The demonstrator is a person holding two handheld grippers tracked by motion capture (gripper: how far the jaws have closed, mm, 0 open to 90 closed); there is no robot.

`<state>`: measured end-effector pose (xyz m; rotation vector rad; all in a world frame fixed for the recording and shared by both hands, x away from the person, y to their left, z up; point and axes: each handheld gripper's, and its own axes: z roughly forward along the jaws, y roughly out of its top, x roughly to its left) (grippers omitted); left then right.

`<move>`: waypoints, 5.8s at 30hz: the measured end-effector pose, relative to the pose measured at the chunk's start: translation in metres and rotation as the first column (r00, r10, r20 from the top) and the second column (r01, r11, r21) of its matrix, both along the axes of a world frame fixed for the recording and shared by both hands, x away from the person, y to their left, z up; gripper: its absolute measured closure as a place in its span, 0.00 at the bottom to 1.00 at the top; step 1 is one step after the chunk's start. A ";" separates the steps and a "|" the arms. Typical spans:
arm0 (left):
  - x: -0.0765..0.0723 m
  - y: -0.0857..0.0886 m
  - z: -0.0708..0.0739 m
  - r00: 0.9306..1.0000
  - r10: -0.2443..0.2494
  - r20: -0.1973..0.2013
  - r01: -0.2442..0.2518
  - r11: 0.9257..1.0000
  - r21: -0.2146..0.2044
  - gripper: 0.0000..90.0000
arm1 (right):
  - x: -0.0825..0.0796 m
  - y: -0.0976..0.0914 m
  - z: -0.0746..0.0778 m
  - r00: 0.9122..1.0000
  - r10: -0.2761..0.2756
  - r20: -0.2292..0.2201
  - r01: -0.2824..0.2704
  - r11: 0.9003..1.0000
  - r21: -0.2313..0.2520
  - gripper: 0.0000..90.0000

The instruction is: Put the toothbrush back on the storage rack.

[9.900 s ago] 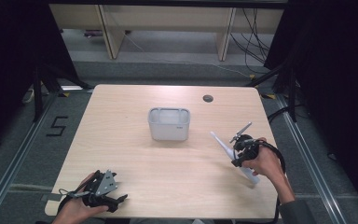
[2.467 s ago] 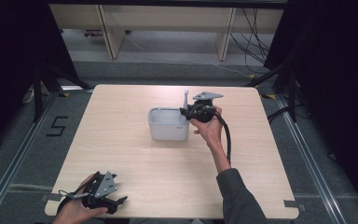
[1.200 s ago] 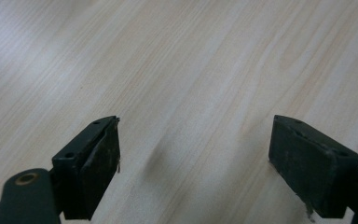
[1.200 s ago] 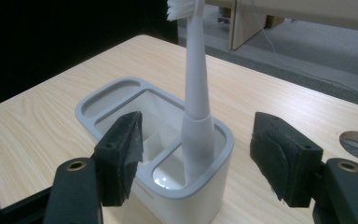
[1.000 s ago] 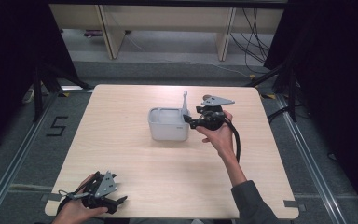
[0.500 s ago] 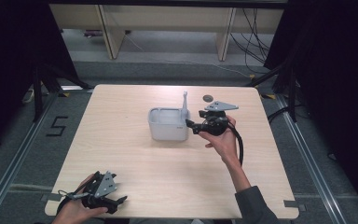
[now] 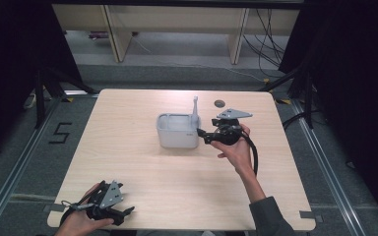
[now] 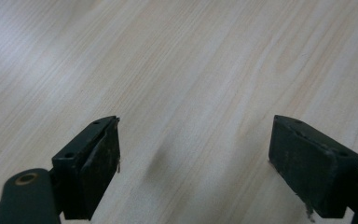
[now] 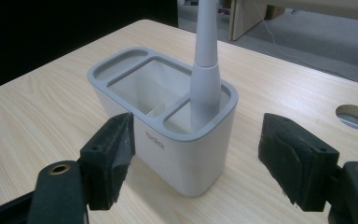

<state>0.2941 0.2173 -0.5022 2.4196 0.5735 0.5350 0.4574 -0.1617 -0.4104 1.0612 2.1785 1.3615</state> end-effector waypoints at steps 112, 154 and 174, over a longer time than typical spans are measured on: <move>-0.002 0.000 -0.001 0.999 0.040 0.003 -0.039 0.999 -0.035 0.18 | -0.117 -0.055 -0.074 0.982 0.003 -0.187 -0.018 0.997 -0.080 0.22; -0.003 0.000 -0.001 0.999 0.050 0.007 -0.049 0.999 -0.022 0.18 | -0.153 -0.082 -0.085 0.974 -0.013 -0.227 -0.019 0.990 -0.139 0.18; -0.003 0.000 -0.001 0.999 0.050 0.005 -0.049 0.998 -0.024 0.18 | -0.158 -0.087 -0.085 0.976 -0.005 -0.217 -0.028 0.989 -0.148 0.18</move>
